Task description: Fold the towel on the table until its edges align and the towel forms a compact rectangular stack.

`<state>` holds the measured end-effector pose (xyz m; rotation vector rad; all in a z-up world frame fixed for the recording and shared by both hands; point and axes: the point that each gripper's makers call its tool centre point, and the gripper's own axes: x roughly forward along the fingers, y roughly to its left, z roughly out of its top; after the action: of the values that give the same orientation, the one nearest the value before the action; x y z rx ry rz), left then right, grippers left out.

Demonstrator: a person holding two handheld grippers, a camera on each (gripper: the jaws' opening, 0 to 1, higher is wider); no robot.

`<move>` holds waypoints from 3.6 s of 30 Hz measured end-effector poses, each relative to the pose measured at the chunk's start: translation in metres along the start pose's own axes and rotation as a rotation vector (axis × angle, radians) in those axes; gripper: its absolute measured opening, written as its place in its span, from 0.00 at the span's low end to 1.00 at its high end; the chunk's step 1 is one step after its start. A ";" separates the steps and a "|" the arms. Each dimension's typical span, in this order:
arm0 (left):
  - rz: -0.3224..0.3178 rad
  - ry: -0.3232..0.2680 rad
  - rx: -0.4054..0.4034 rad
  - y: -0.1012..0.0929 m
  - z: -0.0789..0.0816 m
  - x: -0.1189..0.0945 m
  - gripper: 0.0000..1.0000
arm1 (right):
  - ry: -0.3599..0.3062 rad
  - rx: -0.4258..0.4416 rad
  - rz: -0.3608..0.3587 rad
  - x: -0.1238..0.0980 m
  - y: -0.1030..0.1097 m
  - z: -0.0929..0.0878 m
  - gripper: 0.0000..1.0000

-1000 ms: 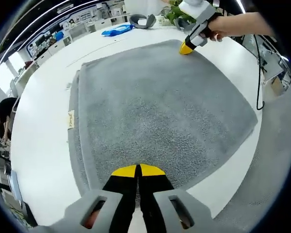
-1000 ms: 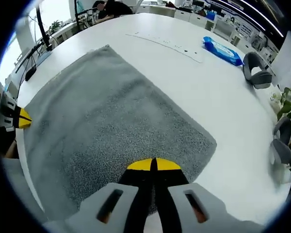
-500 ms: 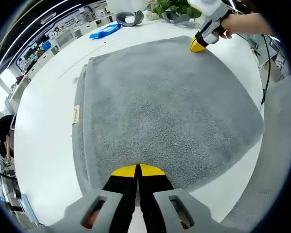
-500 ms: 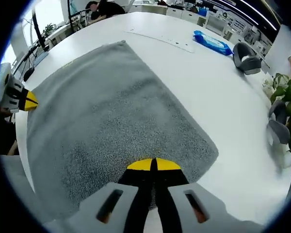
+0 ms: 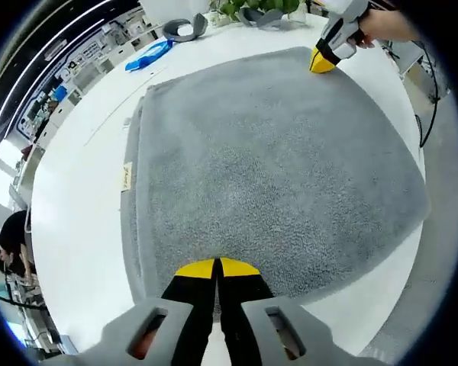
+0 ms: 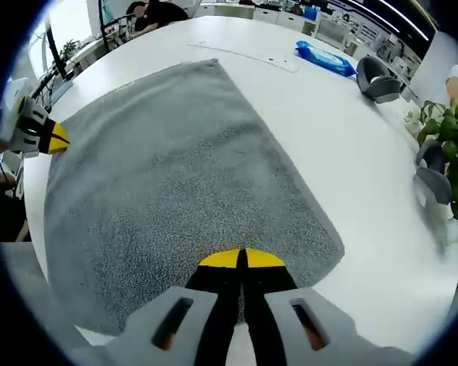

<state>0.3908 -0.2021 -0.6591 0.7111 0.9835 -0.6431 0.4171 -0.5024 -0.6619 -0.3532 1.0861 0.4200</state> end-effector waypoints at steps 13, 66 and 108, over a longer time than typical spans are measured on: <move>-0.010 0.010 0.050 0.009 0.008 0.005 0.00 | 0.003 0.022 -0.007 -0.012 0.013 -0.024 0.00; -0.074 -0.095 0.071 0.055 0.070 0.043 0.00 | -0.103 0.177 0.070 -0.048 0.106 -0.082 0.00; -0.196 -0.453 -0.081 0.017 0.099 -0.046 0.21 | -0.206 -0.003 0.193 -0.071 0.150 -0.065 0.00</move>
<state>0.4353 -0.2615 -0.5770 0.3731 0.6568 -0.8854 0.2648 -0.4140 -0.6364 -0.2035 0.9209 0.6160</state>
